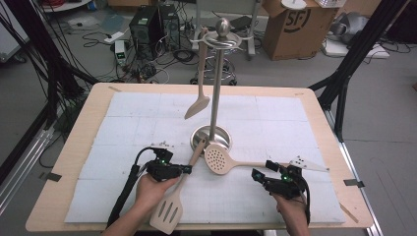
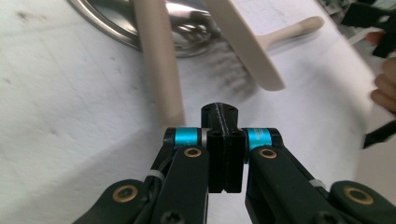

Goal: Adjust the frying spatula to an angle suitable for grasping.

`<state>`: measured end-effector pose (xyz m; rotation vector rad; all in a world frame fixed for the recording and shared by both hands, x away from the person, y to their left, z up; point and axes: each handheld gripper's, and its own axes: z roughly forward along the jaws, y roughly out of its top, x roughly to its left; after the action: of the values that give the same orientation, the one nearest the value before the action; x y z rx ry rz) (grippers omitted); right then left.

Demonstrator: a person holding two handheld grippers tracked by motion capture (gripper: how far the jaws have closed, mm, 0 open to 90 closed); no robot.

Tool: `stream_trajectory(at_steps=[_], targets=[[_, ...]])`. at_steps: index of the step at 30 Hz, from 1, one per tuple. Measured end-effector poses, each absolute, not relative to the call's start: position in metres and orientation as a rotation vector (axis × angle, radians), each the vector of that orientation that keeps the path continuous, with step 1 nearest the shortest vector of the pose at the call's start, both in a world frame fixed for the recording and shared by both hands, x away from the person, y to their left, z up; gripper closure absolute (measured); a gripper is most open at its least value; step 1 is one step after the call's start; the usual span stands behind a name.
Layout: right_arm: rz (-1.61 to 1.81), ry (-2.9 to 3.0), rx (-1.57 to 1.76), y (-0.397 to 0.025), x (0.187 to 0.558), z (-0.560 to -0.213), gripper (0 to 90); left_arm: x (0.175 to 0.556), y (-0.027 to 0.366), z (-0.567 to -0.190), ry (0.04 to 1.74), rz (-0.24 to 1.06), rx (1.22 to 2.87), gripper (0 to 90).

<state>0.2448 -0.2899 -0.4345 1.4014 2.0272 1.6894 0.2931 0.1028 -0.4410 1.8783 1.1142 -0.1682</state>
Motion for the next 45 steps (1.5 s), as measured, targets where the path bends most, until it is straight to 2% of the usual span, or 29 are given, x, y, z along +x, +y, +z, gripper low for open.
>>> stream_trajectory(at_steps=[1, 8, 27, 33, 41, 45], targets=[[1.689, 2.028, 1.402, -0.29, 0.245, -0.435, 14.7, 0.294, 0.103, -0.442, 1.128, -0.217, 1.884, 90.0], [1.684, 2.037, 1.406, -0.289, 0.245, -0.435, 14.7, 0.286, 0.108, -0.449, 1.145, -0.238, 1.937, 90.0], [1.674, 2.032, 1.406, -0.289, 0.246, -0.436, 14.7, 0.27, 0.104, -0.452, 1.137, -0.183, 2.039, 90.0], [1.672, 2.031, 1.412, -0.29, 0.246, -0.436, 14.7, 0.272, 0.102, -0.45, 1.135, -0.175, 2.076, 90.0], [1.676, 2.025, 1.416, -0.291, 0.245, -0.436, 14.7, 0.282, 0.111, -0.449, 1.142, -0.265, 2.066, 90.0], [1.678, 2.023, 1.408, -0.291, 0.245, -0.436, 14.7, 0.285, 0.109, -0.446, 1.136, -0.257, 2.099, 90.0]])
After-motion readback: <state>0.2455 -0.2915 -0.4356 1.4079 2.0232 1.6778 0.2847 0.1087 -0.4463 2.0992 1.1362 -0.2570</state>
